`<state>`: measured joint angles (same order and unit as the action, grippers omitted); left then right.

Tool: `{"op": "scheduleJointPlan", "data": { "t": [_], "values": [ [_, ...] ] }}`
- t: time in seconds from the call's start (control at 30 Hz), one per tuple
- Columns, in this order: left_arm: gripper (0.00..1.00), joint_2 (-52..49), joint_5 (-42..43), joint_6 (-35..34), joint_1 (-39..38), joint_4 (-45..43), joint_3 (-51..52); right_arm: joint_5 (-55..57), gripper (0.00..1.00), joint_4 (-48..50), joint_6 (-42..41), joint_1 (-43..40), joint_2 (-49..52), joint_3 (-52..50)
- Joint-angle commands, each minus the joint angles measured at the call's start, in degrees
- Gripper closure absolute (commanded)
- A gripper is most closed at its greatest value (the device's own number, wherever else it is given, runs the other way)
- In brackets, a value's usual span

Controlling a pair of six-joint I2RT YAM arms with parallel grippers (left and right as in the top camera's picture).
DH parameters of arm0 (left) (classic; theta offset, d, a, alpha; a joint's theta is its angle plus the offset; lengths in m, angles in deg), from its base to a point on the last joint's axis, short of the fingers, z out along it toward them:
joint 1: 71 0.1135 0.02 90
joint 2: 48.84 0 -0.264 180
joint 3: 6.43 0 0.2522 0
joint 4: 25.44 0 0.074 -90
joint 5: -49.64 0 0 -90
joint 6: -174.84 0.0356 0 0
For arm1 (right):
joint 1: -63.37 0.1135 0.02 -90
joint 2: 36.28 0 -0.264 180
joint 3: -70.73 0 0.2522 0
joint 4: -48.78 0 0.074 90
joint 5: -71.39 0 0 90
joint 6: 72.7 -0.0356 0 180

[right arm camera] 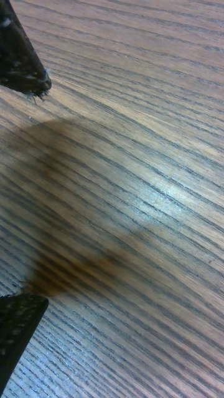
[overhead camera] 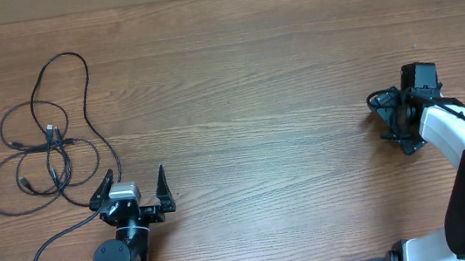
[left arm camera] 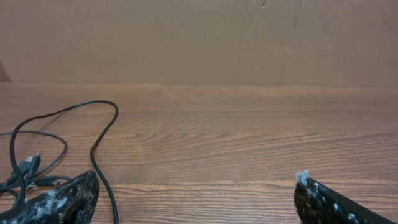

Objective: Untangle cables

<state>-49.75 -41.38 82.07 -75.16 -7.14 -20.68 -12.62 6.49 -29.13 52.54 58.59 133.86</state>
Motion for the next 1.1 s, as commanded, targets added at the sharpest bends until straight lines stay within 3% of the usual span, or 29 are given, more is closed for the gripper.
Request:
{"op": "scheduleJointPlan", "data": {
  "t": [0.0, 1.07],
  "values": [
    [0.00, 0.7, 0.5, 1.1, -0.4, -0.1, 0.2, 0.4, 0.00, 0.2, 0.4, -0.1, -1.0, -0.1],
    [0.00, 0.7, 0.4, 1.1, -0.4, 0.0, 0.2, 0.3, 0.00, 0.1, 0.4, -0.1, -1.9, -0.1]
  ]
}}
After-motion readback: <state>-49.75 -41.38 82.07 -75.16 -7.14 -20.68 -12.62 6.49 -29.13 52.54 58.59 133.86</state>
